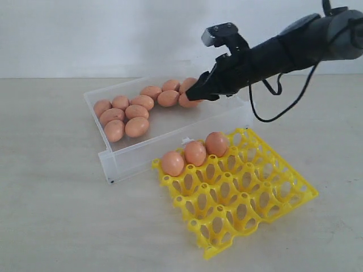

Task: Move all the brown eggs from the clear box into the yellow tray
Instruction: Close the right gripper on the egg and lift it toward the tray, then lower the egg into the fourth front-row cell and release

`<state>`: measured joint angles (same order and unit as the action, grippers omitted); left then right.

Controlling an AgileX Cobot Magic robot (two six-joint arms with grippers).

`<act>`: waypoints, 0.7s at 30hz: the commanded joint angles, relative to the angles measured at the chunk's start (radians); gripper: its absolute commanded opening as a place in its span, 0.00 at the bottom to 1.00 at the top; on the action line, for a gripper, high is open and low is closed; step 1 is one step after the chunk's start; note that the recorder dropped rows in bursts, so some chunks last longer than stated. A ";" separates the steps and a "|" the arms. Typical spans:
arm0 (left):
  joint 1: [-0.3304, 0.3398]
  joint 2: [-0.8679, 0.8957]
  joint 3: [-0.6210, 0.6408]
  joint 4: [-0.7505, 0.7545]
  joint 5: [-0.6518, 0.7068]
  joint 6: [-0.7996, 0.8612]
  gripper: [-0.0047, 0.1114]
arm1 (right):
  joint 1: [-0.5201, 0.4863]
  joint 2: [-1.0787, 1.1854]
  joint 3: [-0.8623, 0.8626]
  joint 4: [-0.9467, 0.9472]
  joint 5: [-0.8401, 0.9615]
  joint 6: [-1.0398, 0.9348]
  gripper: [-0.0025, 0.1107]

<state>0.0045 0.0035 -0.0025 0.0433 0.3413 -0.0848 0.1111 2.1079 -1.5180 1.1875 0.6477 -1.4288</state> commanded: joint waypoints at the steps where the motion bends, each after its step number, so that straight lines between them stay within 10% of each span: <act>1: 0.003 -0.003 0.003 -0.003 -0.004 -0.001 0.08 | 0.018 -0.235 0.348 0.513 -0.410 -0.484 0.02; 7: 0.003 -0.003 0.003 -0.003 -0.004 -0.001 0.08 | -0.010 -0.372 0.610 0.557 -0.266 -0.650 0.02; 15: 0.003 -0.003 0.003 -0.003 -0.004 -0.001 0.08 | -0.010 -0.414 0.616 0.557 -0.683 -0.548 0.02; 21: 0.003 -0.003 0.003 -0.003 -0.004 -0.001 0.08 | -0.012 -0.461 0.525 0.226 -1.020 0.024 0.02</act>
<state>0.0045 0.0035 -0.0025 0.0433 0.3413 -0.0848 0.1060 1.6697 -0.9487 1.6477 -0.2442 -1.7571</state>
